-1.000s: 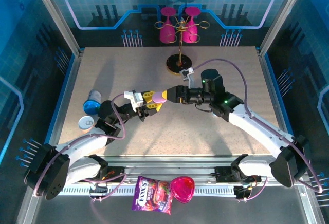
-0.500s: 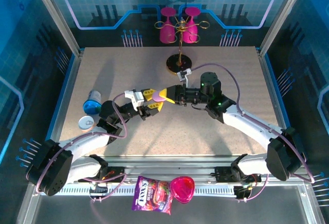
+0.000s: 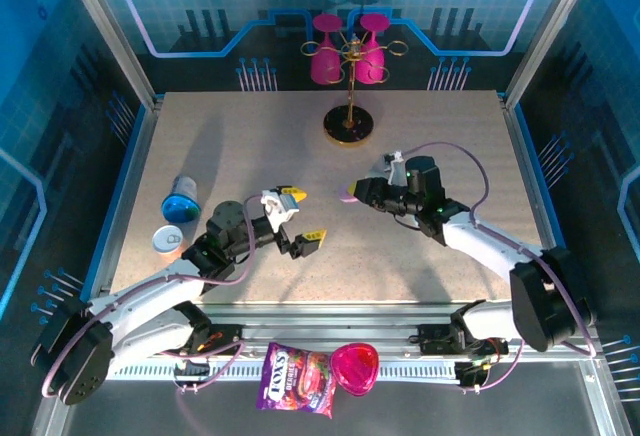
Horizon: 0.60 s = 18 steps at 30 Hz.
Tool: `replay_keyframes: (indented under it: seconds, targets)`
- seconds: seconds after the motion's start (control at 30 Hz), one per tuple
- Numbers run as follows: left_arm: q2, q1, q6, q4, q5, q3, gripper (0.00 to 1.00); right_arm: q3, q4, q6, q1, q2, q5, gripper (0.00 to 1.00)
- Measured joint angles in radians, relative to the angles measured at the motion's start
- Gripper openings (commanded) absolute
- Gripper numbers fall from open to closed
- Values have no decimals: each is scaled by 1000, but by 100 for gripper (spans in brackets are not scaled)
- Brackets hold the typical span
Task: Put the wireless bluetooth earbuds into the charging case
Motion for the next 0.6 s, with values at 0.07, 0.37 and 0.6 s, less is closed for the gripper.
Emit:
replay_keyframes:
  seconds: [0.07,0.37,0.6]
  targets:
    - [8,-11,17,-45,-4,0,99,-8,-14,-39,-1,41,35,24]
    - [100,-46,63,-188,5,13,99,-66,55,-77,-18,284,88,29]
    - [101,-45,73,-193,-14,35,100,-80,116,-63,-28,301,103,66]
